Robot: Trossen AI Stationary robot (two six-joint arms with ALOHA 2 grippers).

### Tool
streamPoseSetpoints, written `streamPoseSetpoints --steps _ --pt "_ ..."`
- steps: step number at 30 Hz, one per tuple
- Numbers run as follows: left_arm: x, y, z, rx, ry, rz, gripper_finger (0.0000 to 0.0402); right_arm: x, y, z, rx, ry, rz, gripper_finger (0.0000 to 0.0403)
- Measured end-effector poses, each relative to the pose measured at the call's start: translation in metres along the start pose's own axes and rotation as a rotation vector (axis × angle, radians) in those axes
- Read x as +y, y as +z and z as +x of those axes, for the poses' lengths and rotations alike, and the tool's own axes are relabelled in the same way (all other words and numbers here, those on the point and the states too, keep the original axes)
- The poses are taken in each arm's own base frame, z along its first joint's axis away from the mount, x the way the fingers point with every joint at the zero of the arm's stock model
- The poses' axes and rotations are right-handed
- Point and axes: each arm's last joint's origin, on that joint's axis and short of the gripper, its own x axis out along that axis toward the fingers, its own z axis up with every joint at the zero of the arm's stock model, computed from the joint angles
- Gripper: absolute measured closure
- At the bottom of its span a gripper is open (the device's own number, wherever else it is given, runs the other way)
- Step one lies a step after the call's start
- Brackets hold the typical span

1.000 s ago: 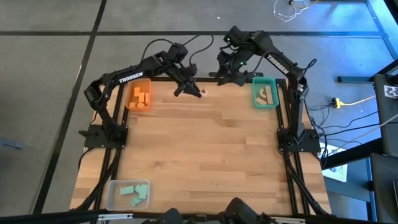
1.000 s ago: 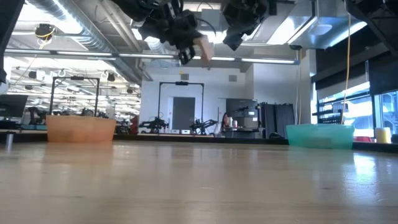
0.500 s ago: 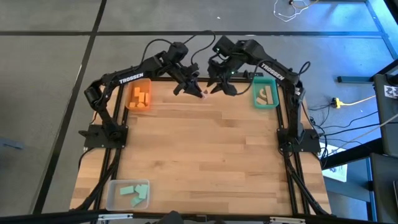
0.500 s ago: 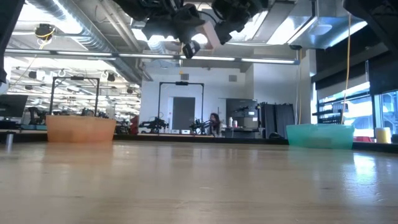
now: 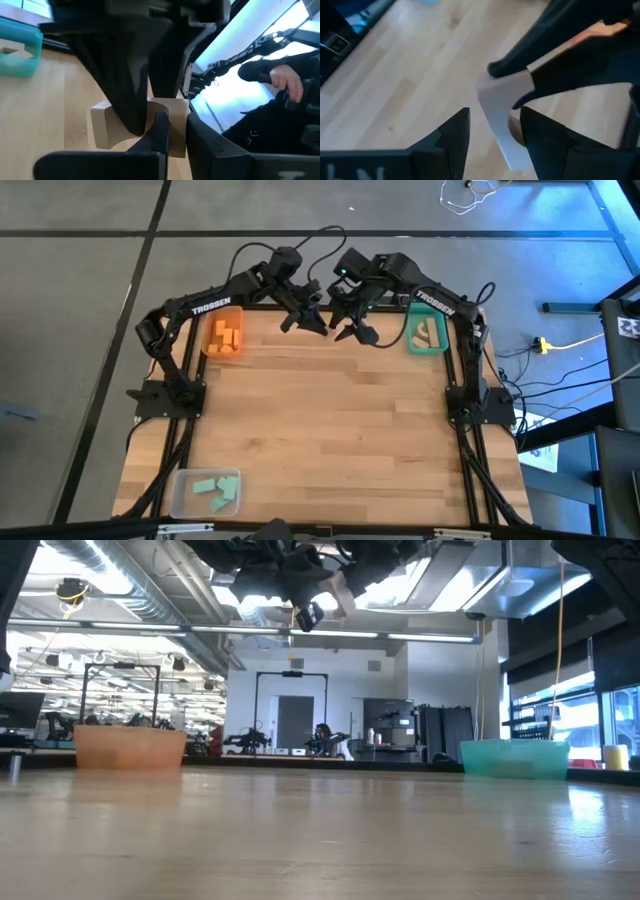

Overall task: Sort & place blocks by color
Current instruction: Put the brown block into the blue bin

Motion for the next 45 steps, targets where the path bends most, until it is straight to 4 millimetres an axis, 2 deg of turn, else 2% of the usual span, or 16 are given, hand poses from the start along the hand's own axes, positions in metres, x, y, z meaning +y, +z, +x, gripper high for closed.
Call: streamPoseSetpoints --steps 6,13,16,20,25,33,40,45 --pt "0.000 0.003 0.000 -0.013 -0.018 -0.015 0.0373 0.006 0.007 0.007 0.065 -0.062 -0.037 0.0228" --pt "-0.001 0.003 0.000 -0.015 -0.037 -0.025 0.0373 0.008 0.012 0.010 0.063 -0.078 -0.057 0.0237" --pt "-0.001 0.003 0.000 -0.014 -0.039 -0.028 0.0373 0.007 0.012 0.010 0.061 -0.080 -0.054 0.0270" --pt "-0.001 0.003 0.000 -0.013 -0.047 -0.031 0.0373 0.007 0.012 0.011 0.058 -0.080 -0.077 0.0341" --pt "-0.001 0.003 0.000 -0.013 -0.042 -0.033 0.0370 0.007 0.012 0.010 0.059 -0.079 -0.082 0.0343" --pt "0.001 0.003 -0.001 -0.021 0.033 -0.034 0.0321 0.007 0.010 0.010 0.078 -0.080 -0.063 0.0343" --pt "0.008 -0.001 -0.009 -0.007 0.147 0.029 0.0316 0.006 0.006 0.010 0.172 -0.149 -0.039 0.0343" --pt "0.013 -0.001 -0.018 -0.011 0.194 0.077 0.0314 0.004 0.005 0.008 0.176 -0.165 -0.029 0.0344"
